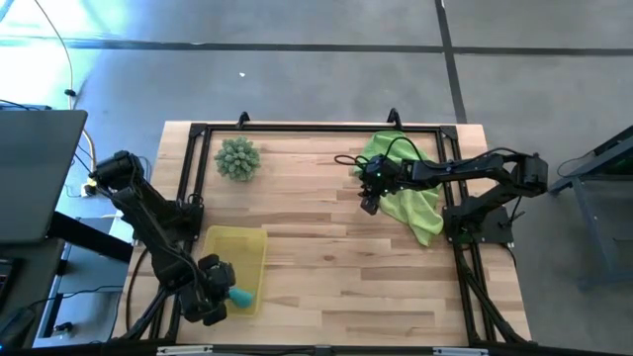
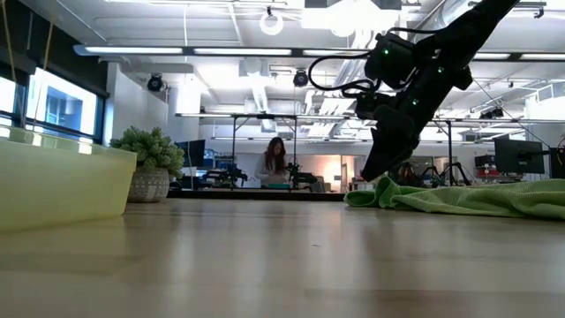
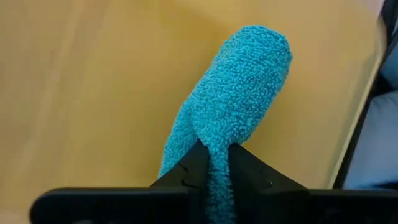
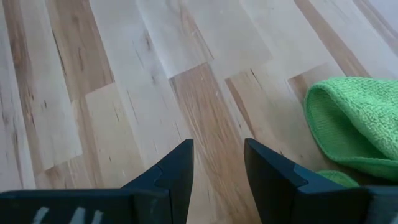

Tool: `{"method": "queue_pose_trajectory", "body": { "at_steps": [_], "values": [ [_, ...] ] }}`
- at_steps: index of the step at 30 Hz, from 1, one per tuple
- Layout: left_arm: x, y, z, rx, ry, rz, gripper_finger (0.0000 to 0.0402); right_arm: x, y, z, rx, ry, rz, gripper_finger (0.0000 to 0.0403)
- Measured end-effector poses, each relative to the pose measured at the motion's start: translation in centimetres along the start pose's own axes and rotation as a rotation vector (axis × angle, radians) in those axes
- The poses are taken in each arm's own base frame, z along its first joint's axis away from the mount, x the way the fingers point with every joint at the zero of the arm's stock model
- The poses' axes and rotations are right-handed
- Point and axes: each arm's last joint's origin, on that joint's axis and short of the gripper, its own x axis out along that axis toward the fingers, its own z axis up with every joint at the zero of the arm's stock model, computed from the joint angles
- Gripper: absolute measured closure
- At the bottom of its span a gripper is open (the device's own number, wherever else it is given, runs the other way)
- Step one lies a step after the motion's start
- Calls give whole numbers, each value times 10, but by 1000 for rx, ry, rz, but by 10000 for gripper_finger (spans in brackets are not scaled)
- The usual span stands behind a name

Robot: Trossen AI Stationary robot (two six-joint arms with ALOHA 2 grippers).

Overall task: Roll microfiber towels into tight, uniform cylinder then place into a basket
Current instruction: Put the blue towel into the yellow bin, then fold the light green towel

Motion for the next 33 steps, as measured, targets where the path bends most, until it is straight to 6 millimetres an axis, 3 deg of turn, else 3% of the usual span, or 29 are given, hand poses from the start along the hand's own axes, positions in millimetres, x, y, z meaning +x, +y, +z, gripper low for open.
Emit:
{"method": "queue_pose_trajectory", "body": {
  "at_steps": [11,19,25,33],
  "values": [
    [2,4,15,-43,162,-41,257,0,0,0,0,1,-3,269],
    [-15,8,29,-40,212,-146,242,0,0,-1,64,11,0,269],
    [-38,17,48,-48,101,-229,243,0,0,-1,-8,10,1,269],
    [-55,41,99,73,-297,-160,243,0,0,-1,-26,9,2,269]
  ]
}}
